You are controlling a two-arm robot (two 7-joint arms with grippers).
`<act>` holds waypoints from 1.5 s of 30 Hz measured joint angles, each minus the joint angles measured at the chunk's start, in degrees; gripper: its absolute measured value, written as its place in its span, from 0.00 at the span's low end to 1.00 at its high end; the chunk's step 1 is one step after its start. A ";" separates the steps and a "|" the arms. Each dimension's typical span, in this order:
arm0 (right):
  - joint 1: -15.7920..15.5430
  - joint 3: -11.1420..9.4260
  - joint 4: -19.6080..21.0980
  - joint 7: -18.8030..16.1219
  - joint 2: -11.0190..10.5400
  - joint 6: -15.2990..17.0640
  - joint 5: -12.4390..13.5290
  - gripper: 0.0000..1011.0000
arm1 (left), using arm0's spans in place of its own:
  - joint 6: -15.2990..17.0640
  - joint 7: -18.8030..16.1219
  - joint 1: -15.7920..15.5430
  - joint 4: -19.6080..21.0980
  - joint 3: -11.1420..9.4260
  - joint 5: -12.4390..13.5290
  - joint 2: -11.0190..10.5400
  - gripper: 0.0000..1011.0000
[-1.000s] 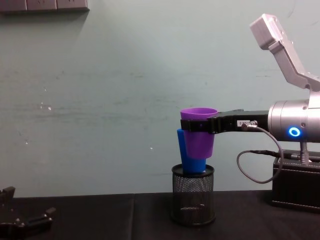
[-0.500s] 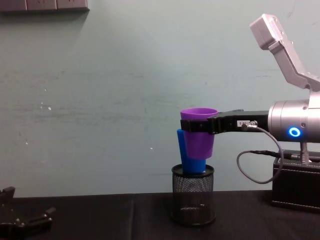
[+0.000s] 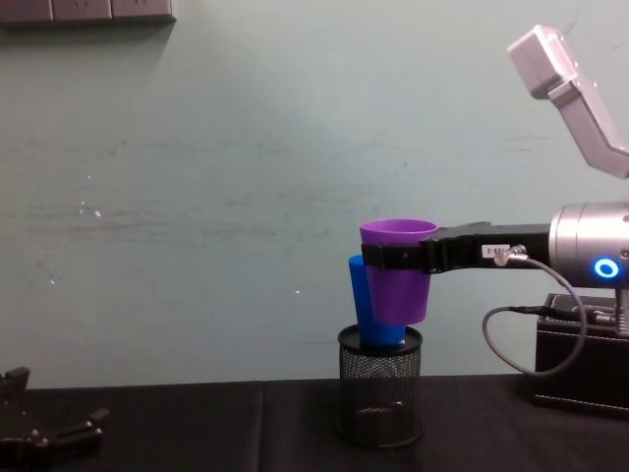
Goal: Pick up one cup with a gripper and tap it against the other cup.
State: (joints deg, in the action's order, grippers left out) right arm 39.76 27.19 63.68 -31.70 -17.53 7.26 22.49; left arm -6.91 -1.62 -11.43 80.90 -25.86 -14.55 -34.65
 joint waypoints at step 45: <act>-7.87 1.04 18.01 -2.19 -10.97 4.88 9.60 0.72 | 0.00 0.00 0.00 0.00 0.00 0.00 0.00 1.00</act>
State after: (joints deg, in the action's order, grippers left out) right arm 31.89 28.23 81.69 -33.88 -28.51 12.14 32.08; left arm -6.90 -1.62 -11.43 80.90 -25.86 -14.55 -34.65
